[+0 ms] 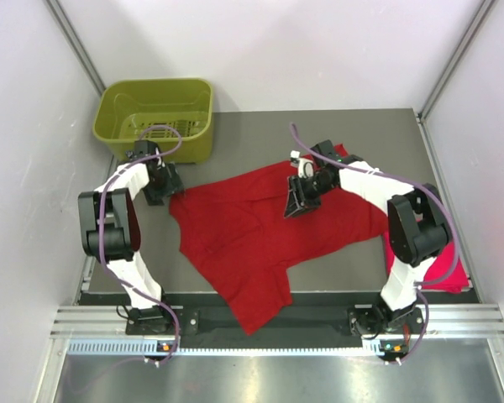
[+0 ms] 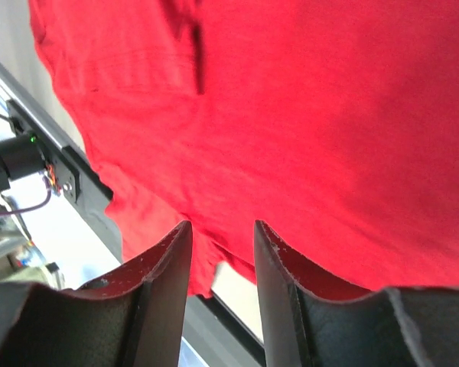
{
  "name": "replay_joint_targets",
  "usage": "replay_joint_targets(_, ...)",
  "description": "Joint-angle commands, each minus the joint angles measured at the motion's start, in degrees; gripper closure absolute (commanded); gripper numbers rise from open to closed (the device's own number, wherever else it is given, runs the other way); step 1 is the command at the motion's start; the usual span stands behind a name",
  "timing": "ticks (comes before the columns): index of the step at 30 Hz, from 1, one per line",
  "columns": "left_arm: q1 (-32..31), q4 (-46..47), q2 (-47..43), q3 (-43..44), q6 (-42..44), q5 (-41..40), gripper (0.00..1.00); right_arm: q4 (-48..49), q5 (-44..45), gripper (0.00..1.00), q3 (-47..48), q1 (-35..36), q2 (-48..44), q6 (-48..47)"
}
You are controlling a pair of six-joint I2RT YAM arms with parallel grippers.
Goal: Fold and stack the t-shirts
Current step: Fold the tshirt
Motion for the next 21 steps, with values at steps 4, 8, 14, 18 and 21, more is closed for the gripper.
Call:
replay_joint_targets(4, 0.0, 4.4, 4.5, 5.1, 6.1, 2.4, 0.25, 2.0, -1.1, 0.61, -2.0, -3.6, -4.6, -1.0)
replay_joint_targets(8, 0.0, 3.3, 6.8, 4.8, 5.3, 1.3, 0.38, 3.3, -1.5, 0.61, -2.9, -4.3, -4.9, 0.1)
replay_joint_targets(14, 0.9, 2.0, 9.3, 5.8, 4.8, -1.8, 0.94, 3.8, -1.0, 0.61, -2.3, -4.8, -4.6, 0.7)
replay_joint_targets(18, 1.4, 2.8, 8.8, 7.4, 5.2, -8.5, 1.0, 4.5, -0.9, 0.62, -3.9, -7.0, -4.9, 2.7)
replay_joint_targets(21, 2.3, 3.5, 8.4, 9.3, 5.2, -12.1, 1.0, 5.0, -0.2, 0.63, -5.7, -9.4, -5.7, 4.3)
